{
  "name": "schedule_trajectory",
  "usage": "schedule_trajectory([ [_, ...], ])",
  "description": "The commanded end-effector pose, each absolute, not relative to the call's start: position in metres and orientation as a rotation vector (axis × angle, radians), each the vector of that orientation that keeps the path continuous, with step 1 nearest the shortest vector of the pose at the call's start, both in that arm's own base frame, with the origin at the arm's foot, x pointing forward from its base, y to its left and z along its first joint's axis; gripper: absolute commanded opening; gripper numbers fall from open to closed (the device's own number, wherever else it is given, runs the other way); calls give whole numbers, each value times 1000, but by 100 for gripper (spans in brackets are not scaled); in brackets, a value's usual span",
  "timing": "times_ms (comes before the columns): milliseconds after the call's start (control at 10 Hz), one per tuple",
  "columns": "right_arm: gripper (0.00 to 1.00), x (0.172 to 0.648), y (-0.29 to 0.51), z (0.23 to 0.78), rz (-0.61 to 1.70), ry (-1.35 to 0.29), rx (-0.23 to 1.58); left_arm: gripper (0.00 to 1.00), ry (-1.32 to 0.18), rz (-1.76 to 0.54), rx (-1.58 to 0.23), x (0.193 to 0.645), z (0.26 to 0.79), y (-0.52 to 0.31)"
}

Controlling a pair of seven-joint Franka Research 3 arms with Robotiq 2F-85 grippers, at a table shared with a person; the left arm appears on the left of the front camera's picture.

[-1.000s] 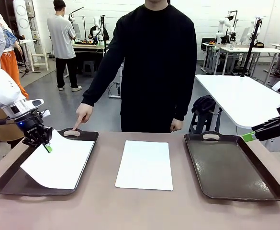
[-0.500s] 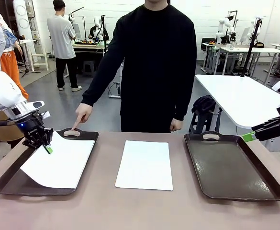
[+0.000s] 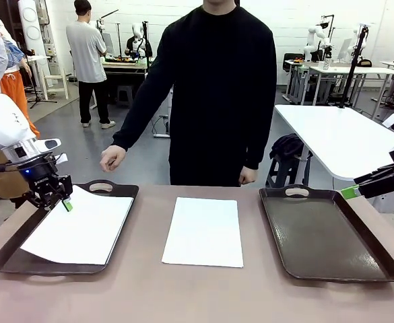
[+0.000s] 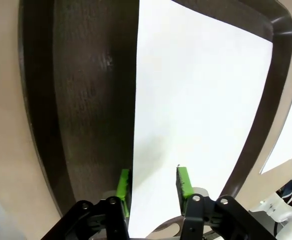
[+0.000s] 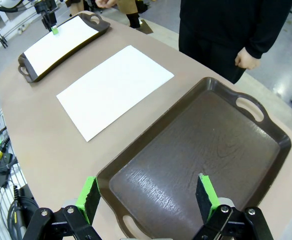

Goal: Sort the A4 documents.
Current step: Place the A4 Paper in the designated Handle tray.

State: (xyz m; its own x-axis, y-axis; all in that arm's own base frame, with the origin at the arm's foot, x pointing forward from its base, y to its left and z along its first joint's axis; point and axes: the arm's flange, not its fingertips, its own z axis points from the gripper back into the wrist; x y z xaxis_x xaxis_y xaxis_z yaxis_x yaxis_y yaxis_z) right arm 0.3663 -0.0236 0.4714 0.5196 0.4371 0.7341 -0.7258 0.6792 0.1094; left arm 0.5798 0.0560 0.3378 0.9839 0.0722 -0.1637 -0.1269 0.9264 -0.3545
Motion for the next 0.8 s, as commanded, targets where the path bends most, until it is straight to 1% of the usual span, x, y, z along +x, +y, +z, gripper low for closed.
schedule_trajectory([
  [0,100,370,-24,469,735,-750,453,62,160,125,-323,581,345,56],
  [100,100,370,-24,469,735,-750,453,89,159,126,-322,581,346,56],
  [200,100,370,-24,469,735,-750,453,81,159,125,-325,581,346,55],
  [300,100,370,-24,469,735,-750,453,100,159,125,-324,581,346,55],
  [500,100,370,-24,469,735,-750,453,100,146,127,-343,579,348,56],
  [700,100,370,-24,469,735,-750,453,100,140,195,-332,576,351,56],
])
